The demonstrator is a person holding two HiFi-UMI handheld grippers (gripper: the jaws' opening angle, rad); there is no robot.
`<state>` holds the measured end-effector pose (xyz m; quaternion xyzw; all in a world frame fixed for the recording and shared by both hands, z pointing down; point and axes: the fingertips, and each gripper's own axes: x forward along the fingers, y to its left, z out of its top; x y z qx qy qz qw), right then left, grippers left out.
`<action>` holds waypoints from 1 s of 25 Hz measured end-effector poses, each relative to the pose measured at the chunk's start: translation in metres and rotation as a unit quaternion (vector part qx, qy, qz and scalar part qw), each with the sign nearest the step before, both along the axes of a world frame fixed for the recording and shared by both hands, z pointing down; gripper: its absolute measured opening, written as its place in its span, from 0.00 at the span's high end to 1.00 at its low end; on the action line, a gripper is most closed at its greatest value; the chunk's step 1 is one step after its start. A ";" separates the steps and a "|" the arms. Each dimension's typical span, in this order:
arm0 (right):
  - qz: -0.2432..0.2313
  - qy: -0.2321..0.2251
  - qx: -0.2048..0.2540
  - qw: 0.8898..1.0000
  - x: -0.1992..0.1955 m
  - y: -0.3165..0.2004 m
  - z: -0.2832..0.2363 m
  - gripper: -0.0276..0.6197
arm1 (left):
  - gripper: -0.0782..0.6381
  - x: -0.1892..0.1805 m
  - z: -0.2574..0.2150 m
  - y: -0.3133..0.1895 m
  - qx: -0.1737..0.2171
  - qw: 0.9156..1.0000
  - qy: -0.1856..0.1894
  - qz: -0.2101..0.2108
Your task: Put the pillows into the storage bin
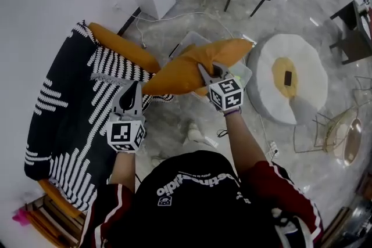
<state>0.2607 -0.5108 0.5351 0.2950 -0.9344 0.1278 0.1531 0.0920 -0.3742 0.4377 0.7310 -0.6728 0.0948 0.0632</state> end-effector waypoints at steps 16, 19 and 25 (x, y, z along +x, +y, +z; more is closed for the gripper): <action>0.198 0.158 -0.257 0.933 0.179 -0.048 0.269 0.55 | 0.89 0.049 0.061 -0.077 -0.067 0.997 -0.004 0.048; 0.248 0.177 -0.294 0.906 0.232 -0.015 0.294 0.54 | 0.89 0.052 0.064 -0.084 -0.068 0.996 -0.003 0.063; 0.317 0.239 -0.266 0.879 0.289 0.017 0.292 0.46 | 0.89 0.066 0.059 -0.086 -0.060 0.994 0.002 0.097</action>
